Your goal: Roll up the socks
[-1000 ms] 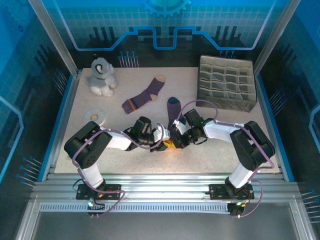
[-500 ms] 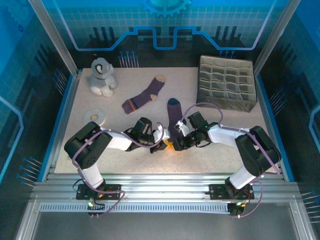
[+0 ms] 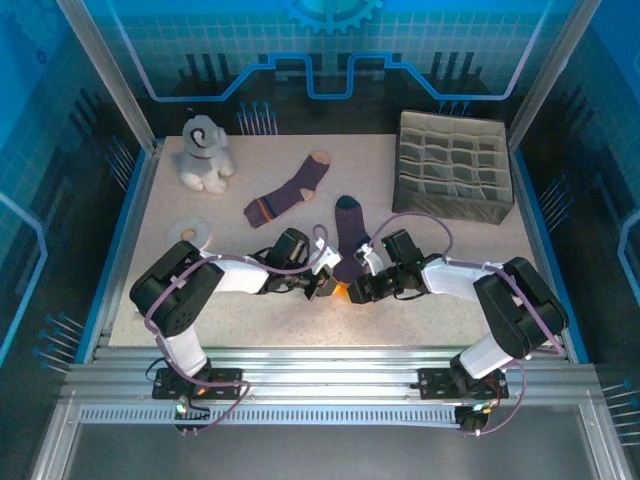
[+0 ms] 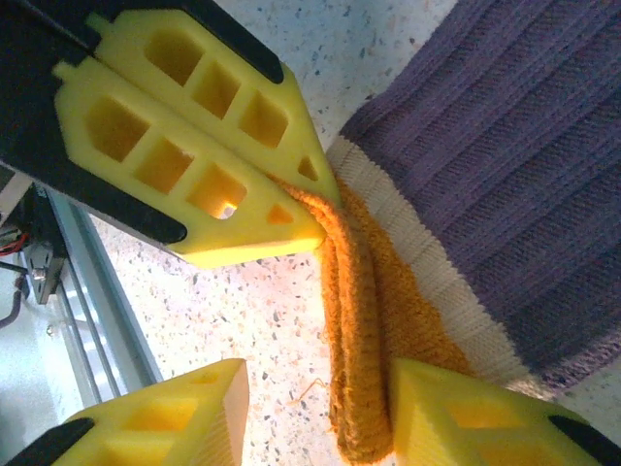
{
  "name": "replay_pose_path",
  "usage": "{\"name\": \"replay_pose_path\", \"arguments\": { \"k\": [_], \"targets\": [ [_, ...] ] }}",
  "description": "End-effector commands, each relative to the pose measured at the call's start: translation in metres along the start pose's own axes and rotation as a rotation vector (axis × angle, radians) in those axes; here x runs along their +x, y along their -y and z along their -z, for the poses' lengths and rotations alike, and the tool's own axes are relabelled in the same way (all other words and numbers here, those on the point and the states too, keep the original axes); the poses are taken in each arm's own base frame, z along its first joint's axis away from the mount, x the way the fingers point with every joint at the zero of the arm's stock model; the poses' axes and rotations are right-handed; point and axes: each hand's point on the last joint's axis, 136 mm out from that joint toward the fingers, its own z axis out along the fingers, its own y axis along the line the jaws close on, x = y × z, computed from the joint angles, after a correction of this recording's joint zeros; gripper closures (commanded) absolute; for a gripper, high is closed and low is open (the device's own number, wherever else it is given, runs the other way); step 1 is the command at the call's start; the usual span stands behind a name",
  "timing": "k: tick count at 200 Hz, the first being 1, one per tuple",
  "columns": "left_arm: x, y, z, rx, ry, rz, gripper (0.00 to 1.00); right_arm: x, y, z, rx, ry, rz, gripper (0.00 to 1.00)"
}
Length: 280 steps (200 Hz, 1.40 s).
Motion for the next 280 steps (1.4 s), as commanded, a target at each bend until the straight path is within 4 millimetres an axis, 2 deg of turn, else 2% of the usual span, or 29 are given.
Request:
{"name": "replay_pose_path", "arguments": {
  "k": [1,20,49,114,154,188,219,231,251,280],
  "targets": [
    [0.001,-0.003,-0.007,-0.010,-0.042,0.101,1.00,-0.002,0.005,0.005,0.042,0.030,0.001,0.56],
    [0.000,-0.006,-0.010,-0.009,-0.045,0.139,1.00,-0.004,0.009,0.006,0.084,0.040,0.017,0.53],
    [-0.001,-0.010,-0.014,-0.005,-0.050,0.198,1.00,-0.008,0.011,0.008,0.139,0.053,0.058,0.54],
    [-0.001,-0.019,-0.015,0.009,-0.032,0.292,1.00,-0.017,0.021,0.008,0.197,0.101,0.089,0.73],
    [0.004,-0.022,-0.014,0.001,-0.031,0.291,1.00,-0.016,0.039,0.005,0.282,0.069,0.027,0.87],
    [0.008,-0.024,-0.012,-0.020,-0.022,0.276,1.00,-0.014,0.050,0.003,0.337,0.024,-0.037,0.93],
    [0.008,-0.021,-0.007,-0.028,-0.003,0.210,0.88,-0.005,0.064,0.002,0.404,-0.046,-0.122,0.97],
    [0.005,-0.017,-0.002,-0.021,0.022,0.159,0.80,0.000,0.068,0.001,0.422,-0.076,-0.148,0.97],
    [-0.005,-0.007,0.012,-0.020,0.082,0.051,0.71,0.008,0.073,0.001,0.454,-0.126,-0.175,0.98],
    [-0.024,0.010,0.034,-0.023,0.136,-0.113,0.65,0.016,0.079,0.001,0.482,-0.186,-0.190,0.99]
  ]
}}
